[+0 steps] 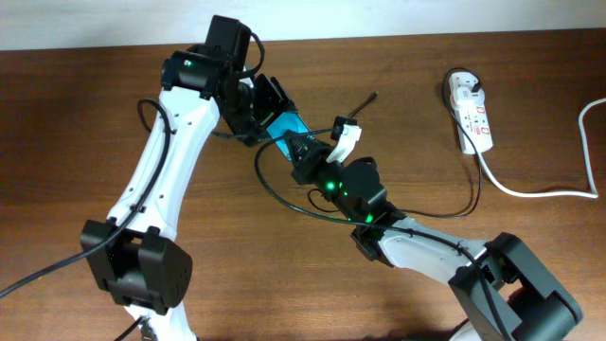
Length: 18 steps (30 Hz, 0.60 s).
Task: Plug charger to phone and switch on socket
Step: 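Grasp the phone's side edge with the right gripper, release the left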
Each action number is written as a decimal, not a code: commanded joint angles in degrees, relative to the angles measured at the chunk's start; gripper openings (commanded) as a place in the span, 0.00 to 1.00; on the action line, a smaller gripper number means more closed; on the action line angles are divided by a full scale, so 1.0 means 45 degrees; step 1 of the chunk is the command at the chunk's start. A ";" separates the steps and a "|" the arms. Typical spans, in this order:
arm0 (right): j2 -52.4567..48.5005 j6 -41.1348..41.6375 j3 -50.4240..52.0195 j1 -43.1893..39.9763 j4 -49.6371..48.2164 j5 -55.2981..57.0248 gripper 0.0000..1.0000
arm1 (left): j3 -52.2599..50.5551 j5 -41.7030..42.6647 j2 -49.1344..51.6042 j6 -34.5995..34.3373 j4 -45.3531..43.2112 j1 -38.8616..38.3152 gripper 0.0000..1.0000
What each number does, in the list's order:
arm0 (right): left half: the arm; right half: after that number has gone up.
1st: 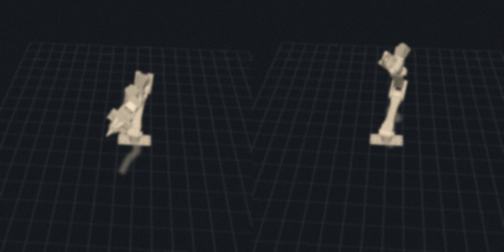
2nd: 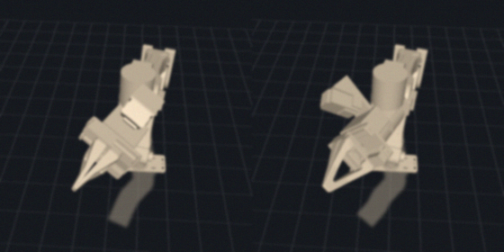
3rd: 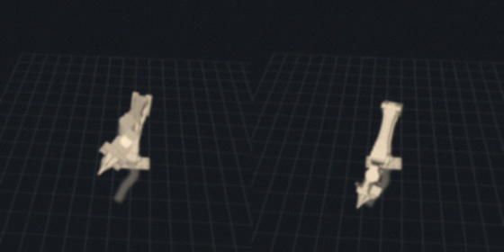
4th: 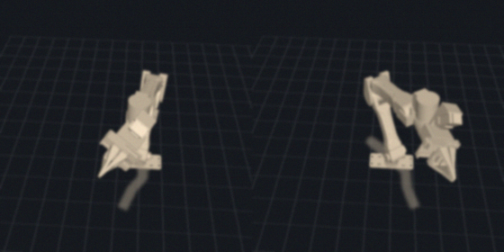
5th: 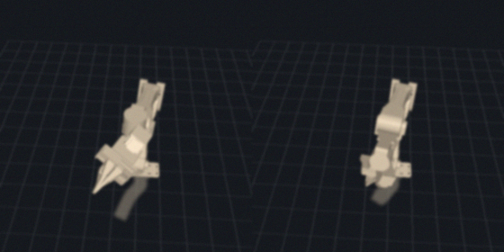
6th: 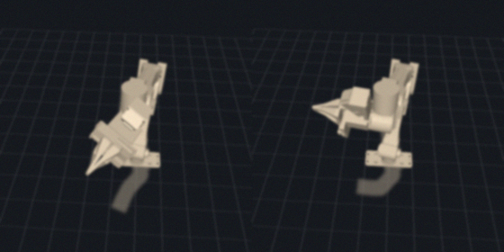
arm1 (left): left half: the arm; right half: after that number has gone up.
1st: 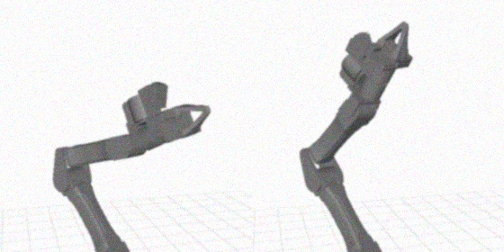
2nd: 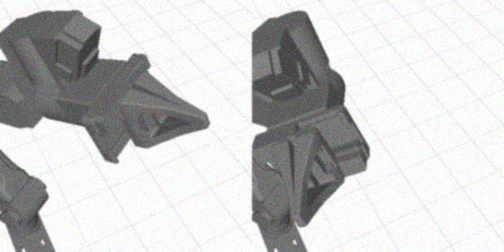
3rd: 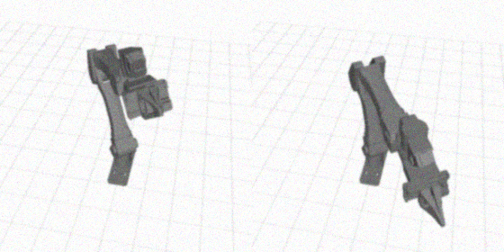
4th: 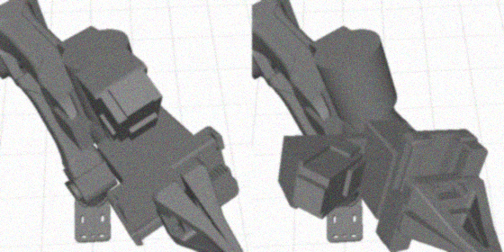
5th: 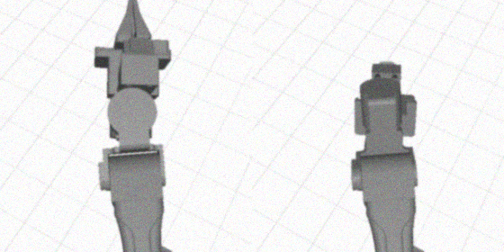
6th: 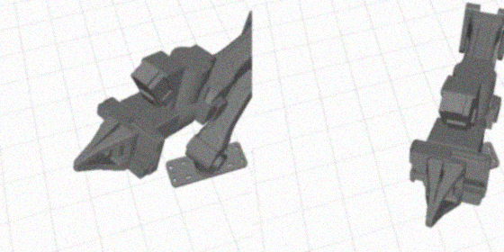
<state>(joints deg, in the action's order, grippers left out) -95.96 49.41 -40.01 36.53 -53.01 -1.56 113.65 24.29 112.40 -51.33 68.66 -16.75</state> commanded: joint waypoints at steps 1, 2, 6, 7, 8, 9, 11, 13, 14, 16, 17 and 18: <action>-0.0010 -0.0437 -0.0296 0.0131 -0.0563 -0.0476 0.04 | 0.0233 -0.0015 -0.0364 -0.0112 0.0078 0.0010 0.39; -0.0010 -0.0437 -0.0296 0.0131 -0.0563 -0.0563 0.04 | 0.0233 -0.0015 -0.0364 -0.0112 0.0078 0.0010 0.40; -0.0010 -0.0597 -0.0296 0.0112 -0.0554 -0.0593 0.04 | 0.0233 -0.0015 -0.0364 -0.0107 0.0083 0.0010 0.40; -0.0010 -0.0787 -0.0291 0.0000 -0.0461 -0.0602 0.04 | 0.0233 -0.0024 -0.0364 -0.0107 0.0083 0.0010 0.42; -0.0010 -0.0821 -0.0291 -0.0151 -0.0325 -0.0646 0.04 | 0.0233 -0.0034 -0.0364 -0.0107 0.0078 0.0010 0.46; -0.0010 -0.0821 -0.0291 -0.0311 -0.0170 -0.0758 0.04 | 0.0233 -0.0087 -0.0364 -0.0107 0.0073 0.0010 0.52; -0.0005 -0.0835 -0.0291 -0.0593 0.0029 -0.1302 0.04 | 0.0233 -0.0359 -0.0364 -0.0097 -0.0209 0.0015 0.74; -0.0005 -0.0923 -0.0291 -0.0767 0.0253 -0.1443 0.04 | 0.0233 -0.0350 -0.0364 0.0029 -0.0602 0.0131 0.88; -0.0005 -0.1025 -0.0291 -0.0884 0.0398 -0.1559 0.04 | 0.0233 -0.0345 -0.0364 0.0112 -0.0695 0.0257 0.90; -0.0005 -0.1258 -0.0291 -0.0976 0.0670 -0.1564 0.04 | 0.0238 -0.0350 -0.0364 0.0491 -0.0928 0.0520 0.94; -0.0005 -0.1258 -0.0291 -0.1010 0.0840 -0.1574 0.04 | 0.0238 -0.0350 -0.0364 0.0845 -0.1015 0.0670 0.98; 0.0034 -0.1258 -0.0291 -0.1064 0.0937 -0.1817 0.04 | 0.0238 -0.0359 -0.0364 0.1447 -0.1015 0.0869 0.99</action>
<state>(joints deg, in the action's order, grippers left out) -96.40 44.99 -40.07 32.53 -48.93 -7.60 113.91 23.55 111.96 -50.39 64.51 -15.11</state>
